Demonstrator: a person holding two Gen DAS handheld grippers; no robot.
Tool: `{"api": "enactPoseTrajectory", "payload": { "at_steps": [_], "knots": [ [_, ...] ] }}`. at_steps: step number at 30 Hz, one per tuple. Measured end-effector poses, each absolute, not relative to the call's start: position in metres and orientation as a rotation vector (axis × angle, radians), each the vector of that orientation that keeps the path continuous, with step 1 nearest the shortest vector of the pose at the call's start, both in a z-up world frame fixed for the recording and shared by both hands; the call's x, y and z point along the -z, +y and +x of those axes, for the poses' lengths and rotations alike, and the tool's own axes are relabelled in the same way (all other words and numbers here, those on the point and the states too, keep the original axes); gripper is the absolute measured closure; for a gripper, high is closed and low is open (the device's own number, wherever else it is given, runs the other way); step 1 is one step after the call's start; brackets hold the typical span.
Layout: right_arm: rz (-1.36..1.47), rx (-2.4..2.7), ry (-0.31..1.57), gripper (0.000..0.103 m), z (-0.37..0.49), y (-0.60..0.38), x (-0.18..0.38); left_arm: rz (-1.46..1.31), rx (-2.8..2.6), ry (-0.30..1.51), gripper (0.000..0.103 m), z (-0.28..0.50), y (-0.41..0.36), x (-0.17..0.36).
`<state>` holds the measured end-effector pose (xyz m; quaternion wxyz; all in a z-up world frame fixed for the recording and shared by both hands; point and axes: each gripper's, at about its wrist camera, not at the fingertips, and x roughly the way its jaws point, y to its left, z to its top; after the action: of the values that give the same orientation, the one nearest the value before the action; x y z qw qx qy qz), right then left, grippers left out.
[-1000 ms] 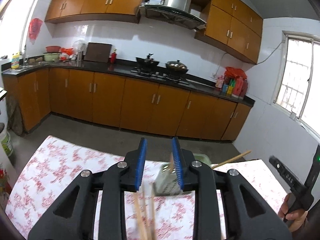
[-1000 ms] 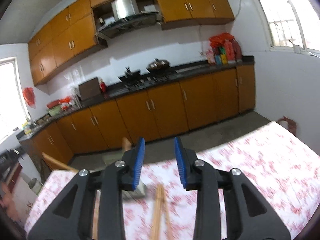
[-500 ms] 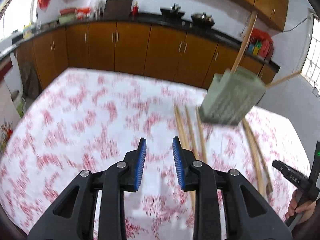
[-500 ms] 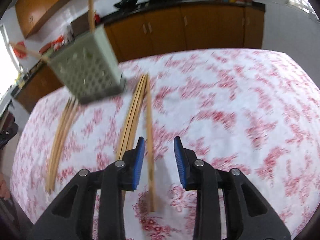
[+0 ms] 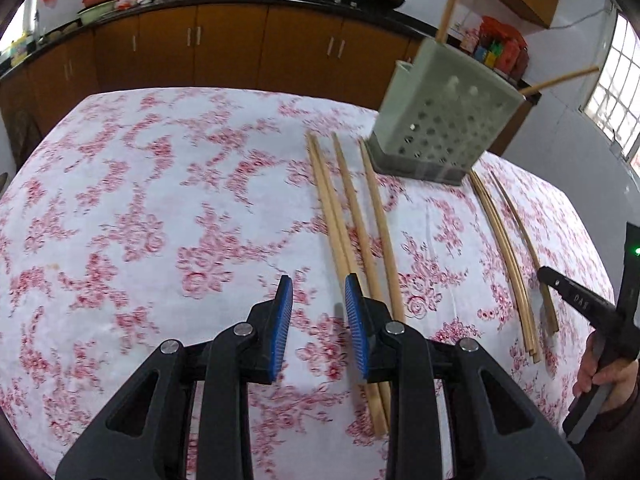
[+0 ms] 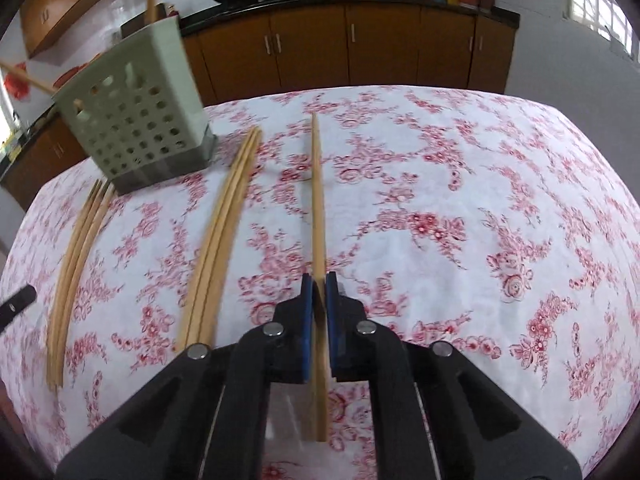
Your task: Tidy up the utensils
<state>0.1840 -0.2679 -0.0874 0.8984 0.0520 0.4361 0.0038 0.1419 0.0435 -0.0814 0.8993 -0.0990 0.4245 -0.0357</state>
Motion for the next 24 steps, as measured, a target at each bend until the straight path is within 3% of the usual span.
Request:
{"api": "enactPoseTrajectory", "payload": {
  "at_steps": [14, 19, 24],
  "knots": [
    [0.087, -0.009, 0.892, 0.095, 0.184, -0.267, 0.089, -0.131, 0.038, 0.913, 0.075, 0.157, 0.025, 0.095],
    [0.075, -0.004, 0.888, 0.095, 0.184, -0.265, 0.090, -0.100, -0.022, 0.913, 0.087, 0.164, 0.028, 0.096],
    [0.076, -0.002, 0.889, 0.095, 0.183, -0.265, 0.090, -0.153, -0.103, 0.913, 0.090, 0.172, 0.052, 0.095]
  ]
}}
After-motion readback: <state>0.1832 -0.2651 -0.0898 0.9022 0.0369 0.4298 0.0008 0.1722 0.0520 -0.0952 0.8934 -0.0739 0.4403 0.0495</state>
